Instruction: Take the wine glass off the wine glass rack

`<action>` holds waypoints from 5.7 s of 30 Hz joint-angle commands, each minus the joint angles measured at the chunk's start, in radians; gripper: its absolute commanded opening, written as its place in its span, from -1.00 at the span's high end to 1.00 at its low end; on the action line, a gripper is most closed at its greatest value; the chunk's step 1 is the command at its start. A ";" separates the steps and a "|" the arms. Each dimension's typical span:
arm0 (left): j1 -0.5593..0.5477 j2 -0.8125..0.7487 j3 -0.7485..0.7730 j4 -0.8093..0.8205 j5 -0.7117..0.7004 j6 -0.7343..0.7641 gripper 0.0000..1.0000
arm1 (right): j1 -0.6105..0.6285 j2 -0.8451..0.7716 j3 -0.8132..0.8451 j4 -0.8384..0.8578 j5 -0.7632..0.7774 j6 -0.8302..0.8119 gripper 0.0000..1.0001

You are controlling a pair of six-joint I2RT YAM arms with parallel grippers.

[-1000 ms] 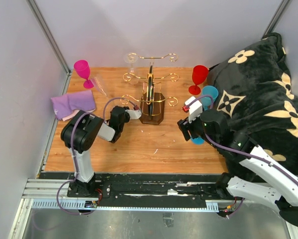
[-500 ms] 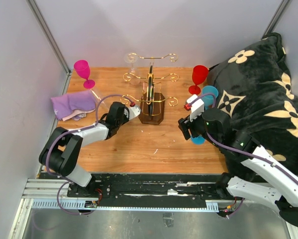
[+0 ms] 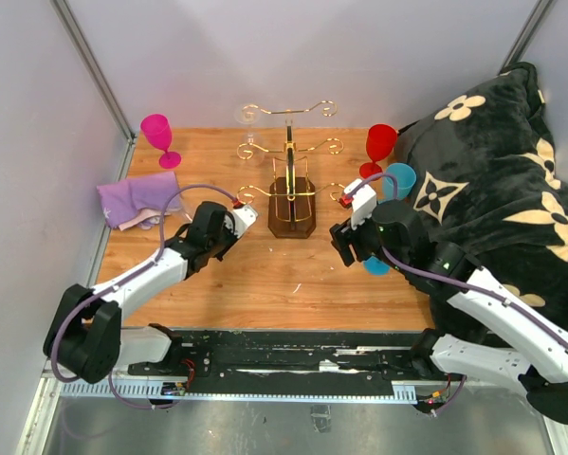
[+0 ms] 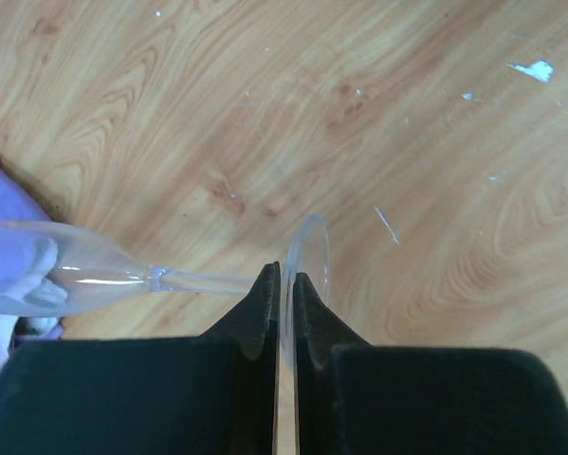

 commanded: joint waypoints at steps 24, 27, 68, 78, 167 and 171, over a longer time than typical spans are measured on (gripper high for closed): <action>-0.016 -0.486 0.375 -0.332 0.144 -0.297 0.99 | -0.028 0.171 0.242 -0.040 -0.293 0.191 -0.45; -0.016 -0.499 0.438 -0.354 0.222 -0.284 0.99 | -0.049 0.232 0.319 -0.040 -0.450 0.271 -0.52; -0.016 -0.851 0.295 -0.092 0.807 -0.310 0.99 | -0.177 1.170 1.223 0.406 -1.204 1.306 -0.91; -0.016 -0.853 0.301 -0.107 0.803 -0.315 0.99 | -0.146 1.176 1.217 0.458 -1.210 1.336 -0.66; -0.016 -0.651 0.401 -0.012 0.100 -0.562 -0.96 | 0.144 -0.105 -0.313 0.704 0.324 -0.027 0.16; -0.016 -0.652 0.390 -0.006 0.105 -0.565 -0.97 | 0.145 -0.148 -0.453 0.847 0.376 -0.024 0.16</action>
